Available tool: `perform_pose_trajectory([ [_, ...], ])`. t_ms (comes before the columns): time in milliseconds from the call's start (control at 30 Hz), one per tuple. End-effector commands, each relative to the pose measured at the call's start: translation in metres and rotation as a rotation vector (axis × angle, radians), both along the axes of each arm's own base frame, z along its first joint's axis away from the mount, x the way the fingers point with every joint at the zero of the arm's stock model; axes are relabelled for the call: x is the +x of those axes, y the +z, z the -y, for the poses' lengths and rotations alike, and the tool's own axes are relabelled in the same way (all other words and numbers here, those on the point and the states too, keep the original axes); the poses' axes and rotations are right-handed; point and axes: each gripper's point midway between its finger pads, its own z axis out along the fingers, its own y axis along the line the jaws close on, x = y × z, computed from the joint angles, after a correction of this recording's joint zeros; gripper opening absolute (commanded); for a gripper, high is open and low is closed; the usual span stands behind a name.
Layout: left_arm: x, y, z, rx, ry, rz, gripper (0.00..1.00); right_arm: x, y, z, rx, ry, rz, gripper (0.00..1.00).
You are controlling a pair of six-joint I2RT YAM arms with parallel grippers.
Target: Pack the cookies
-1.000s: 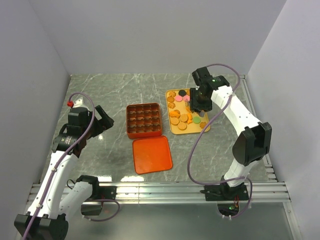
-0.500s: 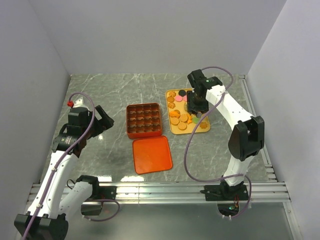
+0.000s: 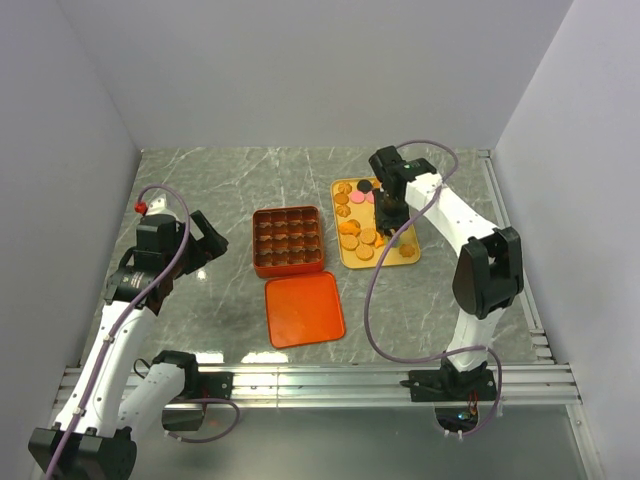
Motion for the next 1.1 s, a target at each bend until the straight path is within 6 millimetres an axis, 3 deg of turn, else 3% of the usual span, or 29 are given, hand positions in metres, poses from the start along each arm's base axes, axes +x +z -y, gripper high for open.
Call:
perform_pose_trajectory([
  [0, 0.005, 0.007, 0.003, -0.006, -0.011, 0.035, 1.0, -0.005, 0.015, 0.001, 0.005, 0.001, 0.049, 0.31],
  [300, 0.005, 0.006, 0.004, -0.008, -0.019, 0.033, 0.99, -0.01, 0.035, 0.006, 0.004, -0.006, 0.086, 0.24],
  [500, 0.005, 0.006, 0.004, -0.007, -0.02, 0.035, 0.99, -0.008, 0.074, -0.003, 0.067, 0.006, 0.135, 0.23],
  [633, 0.005, 0.006, 0.004, -0.007, -0.022, 0.038, 0.99, -0.011, 0.106, -0.026, 0.167, 0.053, 0.168, 0.22],
  [800, 0.004, 0.007, 0.004, -0.009, -0.021, 0.044, 0.99, -0.022, 0.132, -0.055, 0.259, 0.12, 0.179, 0.22],
  [1067, 0.004, 0.009, 0.004, -0.01, -0.021, 0.052, 0.99, -0.032, 0.145, -0.112, 0.35, 0.241, 0.137, 0.21],
])
